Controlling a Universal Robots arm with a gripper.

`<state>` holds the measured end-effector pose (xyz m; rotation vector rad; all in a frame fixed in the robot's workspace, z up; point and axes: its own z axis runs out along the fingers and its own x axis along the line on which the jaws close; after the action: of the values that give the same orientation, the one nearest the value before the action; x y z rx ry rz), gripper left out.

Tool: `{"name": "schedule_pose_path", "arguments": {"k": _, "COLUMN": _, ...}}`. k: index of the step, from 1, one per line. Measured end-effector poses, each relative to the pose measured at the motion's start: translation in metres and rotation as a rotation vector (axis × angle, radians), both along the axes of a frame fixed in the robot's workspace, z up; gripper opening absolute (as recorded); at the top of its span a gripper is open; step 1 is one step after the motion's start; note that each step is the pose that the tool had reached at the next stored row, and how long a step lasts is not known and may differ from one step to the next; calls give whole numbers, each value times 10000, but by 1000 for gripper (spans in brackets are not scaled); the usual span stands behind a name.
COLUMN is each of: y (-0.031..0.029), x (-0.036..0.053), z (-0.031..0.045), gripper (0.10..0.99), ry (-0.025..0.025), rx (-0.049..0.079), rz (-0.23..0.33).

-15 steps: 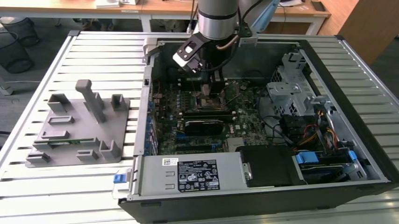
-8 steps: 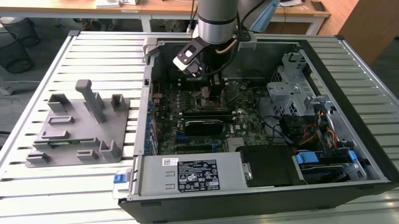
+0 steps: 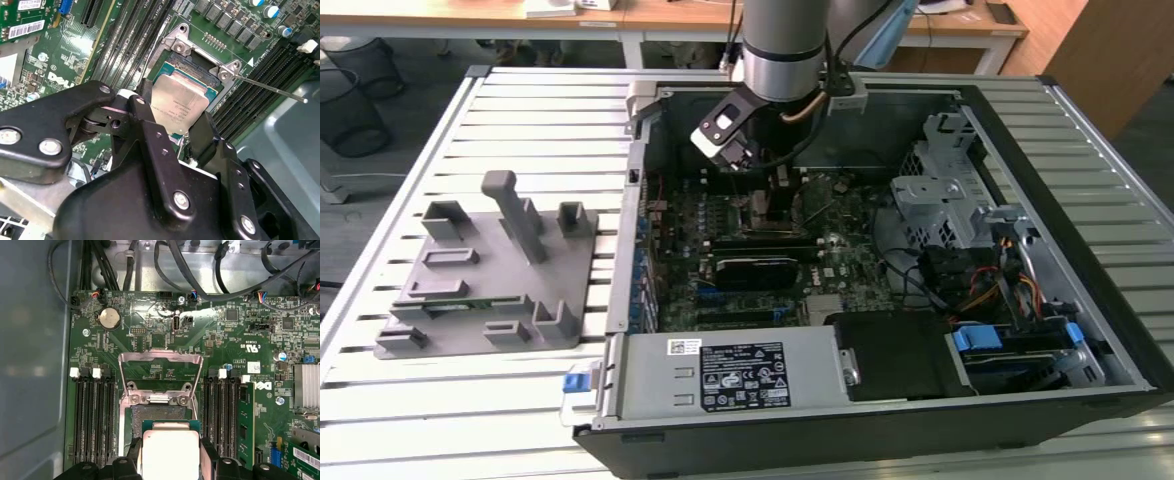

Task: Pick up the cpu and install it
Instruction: 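Place the cpu into insertion slot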

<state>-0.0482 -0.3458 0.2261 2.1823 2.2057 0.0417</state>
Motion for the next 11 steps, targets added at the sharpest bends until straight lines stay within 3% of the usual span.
{"name": "schedule_pose_path", "arguments": {"k": 11, "y": 33, "x": 17, "z": -71, "gripper": 541, "ry": -1, "rx": 0, "rz": -1}}
